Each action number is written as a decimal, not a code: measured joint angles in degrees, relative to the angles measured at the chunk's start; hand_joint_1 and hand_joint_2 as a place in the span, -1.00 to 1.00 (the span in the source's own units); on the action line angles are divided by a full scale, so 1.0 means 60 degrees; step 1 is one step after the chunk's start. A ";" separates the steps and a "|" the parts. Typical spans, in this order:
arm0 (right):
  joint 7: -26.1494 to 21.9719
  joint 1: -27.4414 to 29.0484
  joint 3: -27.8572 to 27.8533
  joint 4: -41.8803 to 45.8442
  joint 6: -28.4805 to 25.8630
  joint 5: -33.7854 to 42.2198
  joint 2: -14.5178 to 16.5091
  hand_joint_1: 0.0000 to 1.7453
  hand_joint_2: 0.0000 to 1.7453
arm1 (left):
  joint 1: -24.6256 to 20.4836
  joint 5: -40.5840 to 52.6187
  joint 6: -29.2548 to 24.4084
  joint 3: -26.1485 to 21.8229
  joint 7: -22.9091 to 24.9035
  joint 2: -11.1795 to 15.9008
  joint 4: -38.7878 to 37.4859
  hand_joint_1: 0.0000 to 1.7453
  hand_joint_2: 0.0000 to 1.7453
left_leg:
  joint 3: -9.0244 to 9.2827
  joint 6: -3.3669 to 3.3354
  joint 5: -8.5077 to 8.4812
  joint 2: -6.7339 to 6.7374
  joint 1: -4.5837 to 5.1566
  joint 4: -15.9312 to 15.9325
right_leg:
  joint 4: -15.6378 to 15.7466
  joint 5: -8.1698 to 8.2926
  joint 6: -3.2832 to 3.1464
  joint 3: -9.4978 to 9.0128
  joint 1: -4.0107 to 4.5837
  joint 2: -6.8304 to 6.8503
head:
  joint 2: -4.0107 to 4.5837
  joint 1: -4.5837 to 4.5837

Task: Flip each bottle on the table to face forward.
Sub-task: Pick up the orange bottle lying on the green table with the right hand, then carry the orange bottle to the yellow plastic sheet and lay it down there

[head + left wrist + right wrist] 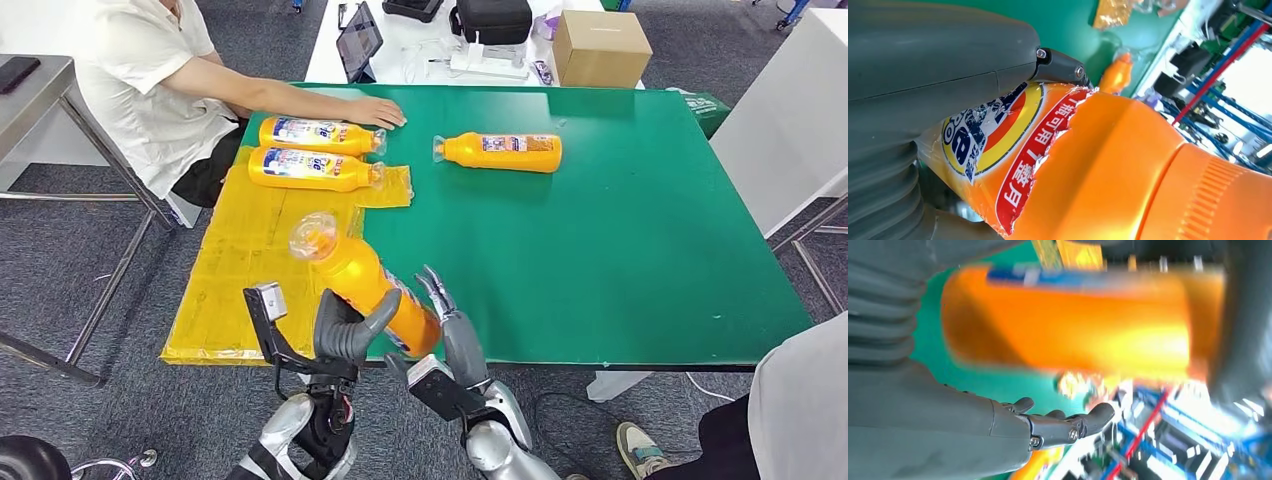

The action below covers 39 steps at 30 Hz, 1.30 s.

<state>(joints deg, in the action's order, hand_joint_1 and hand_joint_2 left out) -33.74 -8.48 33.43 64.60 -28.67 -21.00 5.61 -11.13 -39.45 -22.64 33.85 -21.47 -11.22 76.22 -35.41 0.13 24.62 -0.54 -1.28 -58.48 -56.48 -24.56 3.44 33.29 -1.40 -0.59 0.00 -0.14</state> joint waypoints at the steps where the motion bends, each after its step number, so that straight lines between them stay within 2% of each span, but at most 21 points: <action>1: -0.0096 0.0073 -0.0068 0.0076 -0.0241 0.0012 0.0001 -1.00 -1.00 | -0.0011 0.0051 -0.0008 -0.0076 0.0040 0.0078 -0.0021 1.00 1.00 | 0.0000 0.0000 0.0000 0.0001 0.0000 0.0000 | 0.0000 0.0000 0.0000 0.0001 0.0000 0.0000 | 0.0000 0.0002; 4: -0.0383 0.0321 -0.0347 0.0360 -0.1085 -0.0104 -0.0008 -1.00 -1.00 | -0.0108 0.0487 -0.0211 -0.0314 0.0009 0.0311 -0.0215 1.00 1.00 | 0.0001 0.0000 -0.0001 -0.0001 0.0000 0.0000 | 0.0000 0.0000 0.0000 0.0002 -0.0001 0.0000 | 0.0000 0.0001; 7: -0.0806 0.0689 -0.1002 0.0852 -0.1710 -0.0626 0.0018 -1.00 -1.00 | -0.0397 0.1855 -0.0874 -0.0555 -0.0242 0.0540 -0.0712 1.00 1.00 | 0.0000 0.0000 -0.0001 -0.0003 0.0000 0.0000 | 0.0000 0.0000 0.0000 0.0001 -0.0001 0.0001 | 0.0000 0.0002; 14: -0.1002 0.1277 -0.3250 0.1944 -0.1892 -0.1565 0.0394 -1.00 -1.00 | -0.1040 0.5062 -0.2034 -0.1272 -0.0478 0.0766 -0.1893 1.00 1.00 | 0.0000 0.0000 -0.0002 -0.0002 0.0001 -0.0001 | -0.0001 0.0001 0.0000 -0.0001 -0.0001 0.0001 | 0.0000 -0.0001; 17: -0.1012 0.1436 -0.3859 0.2476 -0.1905 -0.1352 0.0599 -1.00 -1.00 | -0.1213 0.6643 -0.2461 -0.1501 -0.0168 0.0822 -0.2210 1.00 1.00 | -0.0003 0.0000 -0.0002 -0.0003 0.0001 -0.0001 | -0.0001 0.0001 0.0000 0.0001 -0.0001 0.0001 | 0.0000 0.0000; 20: -0.1023 0.1491 -0.4037 0.2896 -0.1907 -0.1133 0.0709 -1.00 -1.00 | -0.1482 0.9044 -0.2762 -0.1650 0.0615 0.0886 -0.2644 1.00 1.00 | -0.0002 0.0001 -0.0002 0.0000 0.0000 -0.0001 | -0.0002 0.0001 0.0000 0.0003 0.0000 -0.0002 | 0.0000 0.0000; 24: -0.1029 0.1467 -0.3922 0.3067 -0.1884 -0.0788 0.0736 -1.00 -1.00 | -0.1982 1.1855 -0.2426 -0.1794 0.1785 0.0954 -0.3480 1.00 1.00 | -0.0002 0.0005 -0.0006 -0.0001 0.0000 0.0000 | -0.0003 0.0001 0.0000 0.0000 0.0000 0.0000 | 0.0000 -0.0001; 27: -0.1015 0.1417 -0.3766 0.3061 -0.1680 -0.0541 0.0734 -1.00 -1.00 | -0.2345 1.3005 -0.1728 -0.1826 0.2394 0.0981 -0.4206 1.00 1.00 | -0.0001 0.0006 -0.0008 -0.0001 0.0000 0.0000 | -0.0004 0.0002 -0.0001 -0.0002 0.0000 0.0000 | 0.0000 0.0000; 33: -0.1012 0.1335 -0.3581 0.2943 -0.1090 0.0022 0.0743 -1.00 -1.00 | -0.3285 1.3833 -0.0376 -0.1926 0.3196 0.0951 -0.5736 1.00 1.00 | 0.0014 0.0006 -0.0007 -0.0003 0.0000 0.0000 | -0.0004 0.0003 -0.0001 -0.0020 -0.0001 0.0001 | 0.0000 -0.0001; 39: -0.1019 0.1337 -0.3396 0.2895 -0.0682 0.0277 0.0788 -1.00 -1.00 | -0.3871 1.4013 -0.0298 -0.2094 0.3291 0.0866 -0.6716 1.00 1.00 | 0.0038 0.0008 -0.0006 0.0010 -0.0002 0.0002 | -0.0014 0.0004 -0.0003 -0.0026 0.0003 -0.0007 | 0.0000 -0.0002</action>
<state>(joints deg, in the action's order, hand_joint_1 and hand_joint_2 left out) -39.85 -0.45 13.05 81.97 -32.76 -19.34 10.33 -34.36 44.63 -24.43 21.29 -1.73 -6.02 35.92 -35.18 0.18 24.58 -0.48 -1.29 -58.47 -56.56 -24.53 3.42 33.13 -1.38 -0.63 0.00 -0.15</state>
